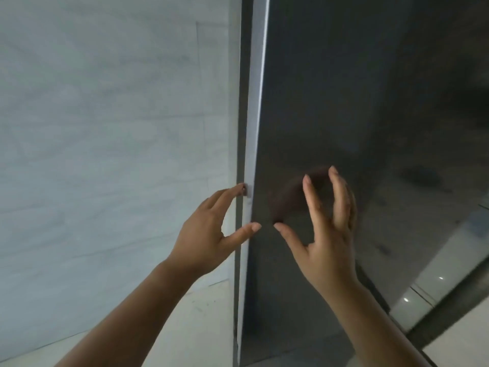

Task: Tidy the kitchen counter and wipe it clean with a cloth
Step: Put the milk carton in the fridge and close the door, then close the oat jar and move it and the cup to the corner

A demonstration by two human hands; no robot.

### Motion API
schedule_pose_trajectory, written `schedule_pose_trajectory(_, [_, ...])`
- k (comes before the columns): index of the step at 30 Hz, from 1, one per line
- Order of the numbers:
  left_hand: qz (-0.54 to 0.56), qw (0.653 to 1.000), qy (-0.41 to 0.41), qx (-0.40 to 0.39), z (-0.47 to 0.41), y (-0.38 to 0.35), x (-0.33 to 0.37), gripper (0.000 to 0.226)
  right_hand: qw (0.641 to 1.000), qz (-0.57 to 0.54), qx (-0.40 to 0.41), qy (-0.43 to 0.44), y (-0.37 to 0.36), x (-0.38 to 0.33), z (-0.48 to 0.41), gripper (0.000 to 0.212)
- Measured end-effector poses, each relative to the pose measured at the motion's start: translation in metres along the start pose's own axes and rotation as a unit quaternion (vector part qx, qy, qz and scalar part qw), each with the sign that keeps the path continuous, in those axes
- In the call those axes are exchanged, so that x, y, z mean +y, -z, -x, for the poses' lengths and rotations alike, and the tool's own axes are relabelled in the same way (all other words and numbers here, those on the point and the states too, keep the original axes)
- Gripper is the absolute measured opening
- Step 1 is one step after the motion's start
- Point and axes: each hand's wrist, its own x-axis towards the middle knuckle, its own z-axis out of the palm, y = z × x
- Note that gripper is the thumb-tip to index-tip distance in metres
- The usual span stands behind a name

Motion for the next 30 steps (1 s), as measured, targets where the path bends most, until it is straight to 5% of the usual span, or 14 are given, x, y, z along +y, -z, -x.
schedule_pose_trajectory(12, [-0.005, 0.991, 0.098, 0.087, -0.041, -0.036, -0.016, 0.052, 0.997, 0.027, -0.034, 0.062, -0.058, 0.040, -0.030, 0.071])
schedule_pose_trajectory(20, [-0.049, 0.975, 0.148, 0.160, -0.022, -0.052, -0.007, 0.049, 0.984, -0.131, -0.039, 0.115, -0.061, 0.051, -0.023, 0.063])
schedule_pose_trajectory(25, [-0.003, 0.946, 0.256, 0.201, 0.046, -0.076, -0.002, 0.052, 0.921, -0.329, -0.186, 0.097, -0.058, 0.047, 0.024, 0.045])
schedule_pose_trajectory(30, [0.015, 0.895, 0.412, 0.173, 0.159, -0.107, 0.003, 0.051, 0.797, -0.461, -0.391, -0.017, -0.050, 0.034, 0.088, 0.051])
